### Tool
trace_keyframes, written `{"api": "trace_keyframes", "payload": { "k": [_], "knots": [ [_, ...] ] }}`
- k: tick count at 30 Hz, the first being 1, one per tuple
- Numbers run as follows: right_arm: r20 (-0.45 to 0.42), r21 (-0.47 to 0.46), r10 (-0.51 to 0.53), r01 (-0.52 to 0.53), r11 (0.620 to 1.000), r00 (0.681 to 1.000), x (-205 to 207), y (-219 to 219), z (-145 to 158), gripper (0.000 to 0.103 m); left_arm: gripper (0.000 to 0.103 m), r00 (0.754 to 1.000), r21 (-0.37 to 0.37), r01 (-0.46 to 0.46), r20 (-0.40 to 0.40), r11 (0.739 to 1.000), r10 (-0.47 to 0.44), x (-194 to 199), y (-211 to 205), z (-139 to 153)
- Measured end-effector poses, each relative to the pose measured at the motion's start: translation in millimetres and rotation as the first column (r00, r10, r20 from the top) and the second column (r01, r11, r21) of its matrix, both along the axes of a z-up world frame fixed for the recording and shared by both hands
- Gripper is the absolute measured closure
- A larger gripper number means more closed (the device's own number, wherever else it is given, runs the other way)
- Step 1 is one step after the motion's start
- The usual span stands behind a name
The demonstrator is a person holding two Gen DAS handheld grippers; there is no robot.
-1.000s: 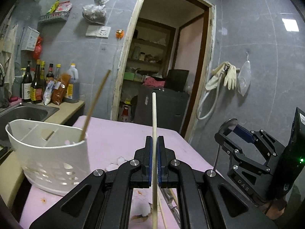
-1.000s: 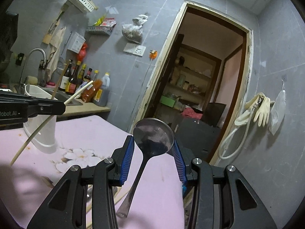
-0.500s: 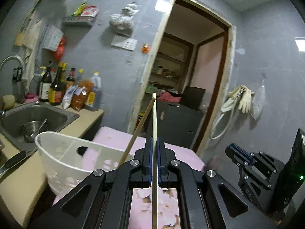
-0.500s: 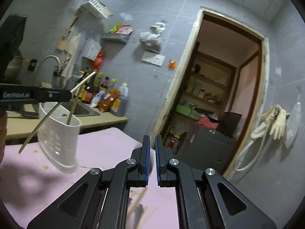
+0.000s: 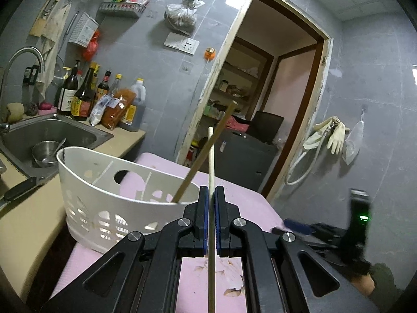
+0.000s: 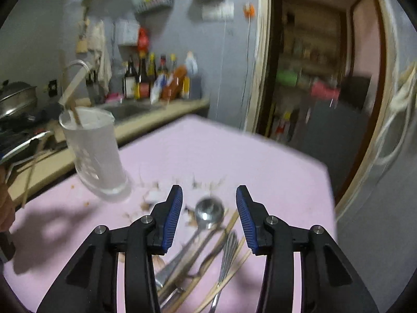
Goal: Organize utensils
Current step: 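Grasp another steel spoon from the tablecloth with the right tool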
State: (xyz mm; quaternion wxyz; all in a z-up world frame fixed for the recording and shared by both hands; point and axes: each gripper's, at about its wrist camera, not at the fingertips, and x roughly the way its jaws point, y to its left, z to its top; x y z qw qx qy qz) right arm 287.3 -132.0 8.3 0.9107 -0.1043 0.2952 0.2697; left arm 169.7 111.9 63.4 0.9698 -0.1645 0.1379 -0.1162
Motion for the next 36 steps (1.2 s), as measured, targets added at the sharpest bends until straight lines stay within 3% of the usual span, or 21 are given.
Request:
{"api": "trace_keyframes", "payload": {
  "k": [7,10,16,19,23,27,30,34,36],
  "knots": [
    [-0.220,-0.024,0.017,-0.023,0.999,0.975,58.1,3.9,-41.1,0.063,0.101,1.000,0.008,0.019,-0.022,1.000,-0.019,5.5,-9.5,-4.4],
    [-0.283,0.006,0.032,-0.031,0.999,0.958,76.5,4.9,-50.3,0.068,0.101,0.999,0.007,0.019,-0.027,1.000,-0.019,8.2,-10.8,-6.2],
    [-0.321,0.019,0.082,-0.080,0.997,0.944,87.9,11.8,-52.2,0.082,0.101,0.999,-0.001,0.018,-0.035,1.000,-0.018,11.2,-10.2,-9.2],
    [-0.322,0.045,0.099,-0.089,0.995,0.942,89.7,9.9,-50.3,0.094,0.101,0.999,-0.002,0.016,-0.036,1.000,-0.016,11.9,-9.5,-9.9],
    [-0.297,0.065,0.089,-0.073,0.995,0.951,82.0,7.1,-44.6,0.101,0.101,0.999,-0.009,0.011,-0.032,1.000,-0.011,11.2,-7.0,-8.5],
    [-0.117,0.036,0.054,-0.051,0.998,0.992,47.3,6.6,-21.8,0.101,0.101,1.000,-0.017,0.001,-0.014,1.000,-0.001,8.9,-1.9,-5.3],
    [-0.013,0.011,0.056,-0.056,0.998,0.998,21.2,11.7,-9.2,0.102,0.101,1.000,-0.027,-0.010,-0.003,1.000,0.009,7.7,2.4,-4.4],
    [-0.036,0.007,0.054,-0.054,0.999,0.998,31.3,12.2,-12.1,0.101,0.101,1.000,-0.053,-0.013,-0.008,0.999,0.013,6.3,7.0,-3.7],
    [-0.086,0.037,0.047,-0.044,0.998,0.995,47.3,5.2,-16.6,0.088,0.101,1.000,-0.056,-0.011,-0.008,0.998,0.011,4.2,7.7,-3.5]
  ]
}}
